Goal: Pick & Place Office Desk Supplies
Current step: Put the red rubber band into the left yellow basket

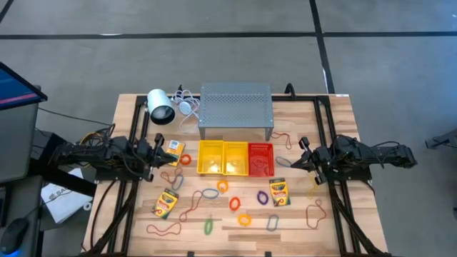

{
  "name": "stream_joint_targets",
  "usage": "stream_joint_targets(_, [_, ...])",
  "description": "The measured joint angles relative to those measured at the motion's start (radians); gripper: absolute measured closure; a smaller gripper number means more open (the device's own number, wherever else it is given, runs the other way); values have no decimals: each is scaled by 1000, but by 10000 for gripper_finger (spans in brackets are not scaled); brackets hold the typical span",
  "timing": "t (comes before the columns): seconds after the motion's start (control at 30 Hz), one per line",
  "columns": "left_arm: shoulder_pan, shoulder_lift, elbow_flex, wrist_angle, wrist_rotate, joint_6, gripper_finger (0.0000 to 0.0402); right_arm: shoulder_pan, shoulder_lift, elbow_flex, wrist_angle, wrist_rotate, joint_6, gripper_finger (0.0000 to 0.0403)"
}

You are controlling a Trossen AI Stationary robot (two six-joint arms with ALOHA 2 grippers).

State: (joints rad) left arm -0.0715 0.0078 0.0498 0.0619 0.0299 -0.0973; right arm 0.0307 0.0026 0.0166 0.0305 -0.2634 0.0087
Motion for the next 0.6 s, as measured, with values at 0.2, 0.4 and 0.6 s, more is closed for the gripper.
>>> stream_joint_targets(0.2, [0,0,0,73,0,-101,399,0,0,0,0,0,0,403])
stream_joint_targets(0.4, [0,1,0,114,0,-103,399,0,0,0,1,2,-38,403])
stream_joint_targets(0.6, [0,1,0,148,0,-102,399,2,0,-2,122,2,-49,403])
